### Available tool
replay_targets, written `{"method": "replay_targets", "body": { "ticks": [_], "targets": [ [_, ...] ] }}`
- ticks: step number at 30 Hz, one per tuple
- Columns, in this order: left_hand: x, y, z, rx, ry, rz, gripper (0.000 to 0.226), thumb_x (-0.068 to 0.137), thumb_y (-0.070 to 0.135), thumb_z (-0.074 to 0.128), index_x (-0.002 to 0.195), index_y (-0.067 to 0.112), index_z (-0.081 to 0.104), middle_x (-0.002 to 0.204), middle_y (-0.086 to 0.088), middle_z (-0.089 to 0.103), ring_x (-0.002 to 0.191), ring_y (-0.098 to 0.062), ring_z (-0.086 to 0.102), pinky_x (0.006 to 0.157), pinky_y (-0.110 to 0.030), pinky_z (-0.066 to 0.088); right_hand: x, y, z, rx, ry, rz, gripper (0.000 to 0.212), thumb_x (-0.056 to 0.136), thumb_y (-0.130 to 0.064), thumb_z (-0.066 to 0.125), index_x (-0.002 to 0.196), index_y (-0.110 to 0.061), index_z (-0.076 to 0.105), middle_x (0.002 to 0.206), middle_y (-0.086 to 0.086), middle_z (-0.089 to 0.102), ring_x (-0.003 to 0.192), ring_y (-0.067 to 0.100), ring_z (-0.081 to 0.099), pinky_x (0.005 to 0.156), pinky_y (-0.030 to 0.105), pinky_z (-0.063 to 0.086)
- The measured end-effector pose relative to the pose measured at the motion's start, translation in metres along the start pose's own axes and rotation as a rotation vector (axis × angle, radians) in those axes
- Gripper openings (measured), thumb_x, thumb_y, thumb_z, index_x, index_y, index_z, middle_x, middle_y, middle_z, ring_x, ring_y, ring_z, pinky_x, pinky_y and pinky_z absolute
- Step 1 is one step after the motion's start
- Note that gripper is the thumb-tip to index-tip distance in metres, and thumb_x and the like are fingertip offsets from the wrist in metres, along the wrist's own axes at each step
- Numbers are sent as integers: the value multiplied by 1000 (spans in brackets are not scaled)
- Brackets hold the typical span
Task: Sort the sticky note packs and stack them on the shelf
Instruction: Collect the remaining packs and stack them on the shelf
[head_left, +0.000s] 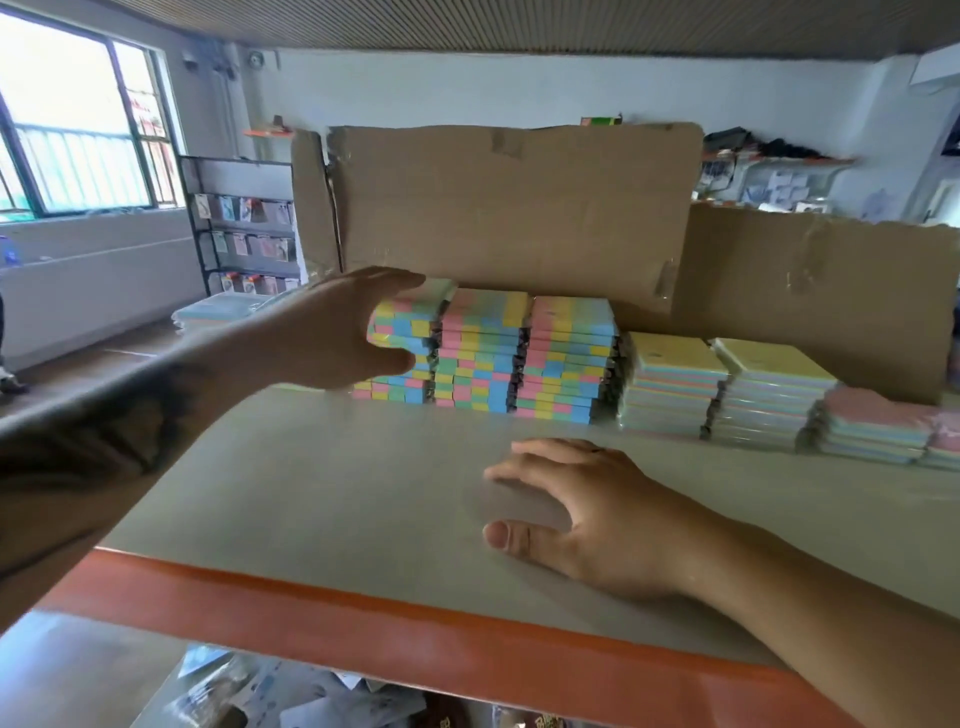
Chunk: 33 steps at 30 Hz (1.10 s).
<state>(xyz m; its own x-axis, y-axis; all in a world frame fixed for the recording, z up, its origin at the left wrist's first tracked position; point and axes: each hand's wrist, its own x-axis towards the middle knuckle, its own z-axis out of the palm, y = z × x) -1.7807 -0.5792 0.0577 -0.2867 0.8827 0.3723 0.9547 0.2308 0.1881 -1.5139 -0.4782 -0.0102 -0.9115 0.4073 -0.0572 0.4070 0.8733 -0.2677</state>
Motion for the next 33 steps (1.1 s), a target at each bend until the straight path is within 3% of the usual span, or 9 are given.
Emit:
{"method": "replay_targets", "body": {
  "ticks": [4,13,18,23,25,28,31,33],
  "targets": [
    [-6,-6,16,109,10,40,97,82,68,61,162,32,19,168,9,20,155,-15,16,123,-32,13,-1,-1,0,-16,0,-7,84,79,-88,30,154,-50,32,168,-21,16,152,-1,10,124,28,10],
    [6,-8,23,148,25,33,101,82,69,68,162,32,18,169,10,19,154,-15,16,123,-36,12,0,2,0,-11,-13,-13,77,86,-84,36,155,-51,29,169,-20,12,153,0,7,122,28,7],
    [-8,6,16,176,40,-16,101,84,65,69,162,31,16,170,9,15,157,-15,8,126,-42,2,-5,5,-2,-28,-11,-32,82,85,-87,30,157,-49,27,171,-13,11,156,7,9,125,37,8],
    [-55,78,36,150,84,8,94,87,78,49,162,32,18,169,10,19,156,-13,12,128,-45,7,-28,23,-16,-133,108,-32,82,85,-86,25,158,-47,28,171,-10,15,157,17,16,125,45,14],
    [-75,118,51,133,-2,-5,95,82,86,36,161,38,16,169,11,16,156,-12,10,127,-43,6,-51,40,-18,-170,151,-27,77,91,-84,25,157,-45,29,169,-8,22,155,18,22,123,44,20],
    [-99,185,73,83,-151,-33,87,85,88,28,159,45,13,170,12,10,156,-14,6,127,-43,6,-102,80,-16,-198,233,2,89,81,-88,12,155,-44,35,167,-6,30,152,16,30,121,42,27],
    [-111,244,93,27,-182,-62,72,92,78,24,157,51,11,170,14,9,157,-14,4,127,-43,5,-153,117,-21,-111,270,80,73,95,-80,27,156,-42,35,166,-8,32,152,14,29,122,40,26],
    [-118,289,107,23,-155,-66,70,92,81,15,156,54,11,170,14,9,157,-13,4,127,-45,5,-196,145,-23,-114,296,105,74,94,-79,26,157,-41,33,167,-4,31,153,15,27,122,42,25]
  ]
}}
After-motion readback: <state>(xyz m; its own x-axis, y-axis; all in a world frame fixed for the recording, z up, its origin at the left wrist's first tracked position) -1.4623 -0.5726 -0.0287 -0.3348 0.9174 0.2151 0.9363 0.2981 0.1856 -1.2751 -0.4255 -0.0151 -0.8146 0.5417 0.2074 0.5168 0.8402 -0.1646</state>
